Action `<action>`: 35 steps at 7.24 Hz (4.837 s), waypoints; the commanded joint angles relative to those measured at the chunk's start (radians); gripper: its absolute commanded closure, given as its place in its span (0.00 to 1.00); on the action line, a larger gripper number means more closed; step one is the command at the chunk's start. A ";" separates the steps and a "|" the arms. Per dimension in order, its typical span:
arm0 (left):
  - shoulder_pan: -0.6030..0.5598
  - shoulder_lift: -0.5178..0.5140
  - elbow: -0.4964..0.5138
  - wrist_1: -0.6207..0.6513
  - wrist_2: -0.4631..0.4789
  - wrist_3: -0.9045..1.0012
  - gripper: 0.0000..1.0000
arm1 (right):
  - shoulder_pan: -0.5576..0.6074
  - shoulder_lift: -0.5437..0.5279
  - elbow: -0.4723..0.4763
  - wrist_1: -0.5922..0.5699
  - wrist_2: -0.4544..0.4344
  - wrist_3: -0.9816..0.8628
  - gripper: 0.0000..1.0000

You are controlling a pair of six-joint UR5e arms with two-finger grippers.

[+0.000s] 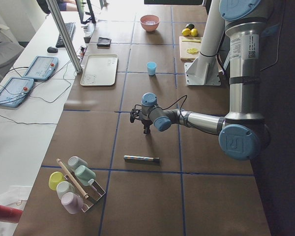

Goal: Mash ice and strawberries in cup
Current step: 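Close the left gripper on the red strawberry, then carry the strawberry with the left gripper over the light-blue cup, then open the left gripper to drop the strawberry into the cup, then move the empty left gripper back toward the white dish rack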

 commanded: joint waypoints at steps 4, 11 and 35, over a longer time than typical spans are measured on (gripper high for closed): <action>-0.005 -0.059 -0.108 0.094 0.000 -0.001 0.99 | 0.000 -0.005 0.005 0.000 0.000 0.002 0.00; 0.107 -0.775 -0.095 0.776 0.044 -0.372 0.99 | 0.000 -0.004 0.014 0.000 0.002 0.003 0.00; -0.701 0.014 -0.137 0.632 -0.311 0.877 0.00 | 0.000 -0.008 0.014 0.000 0.000 0.000 0.00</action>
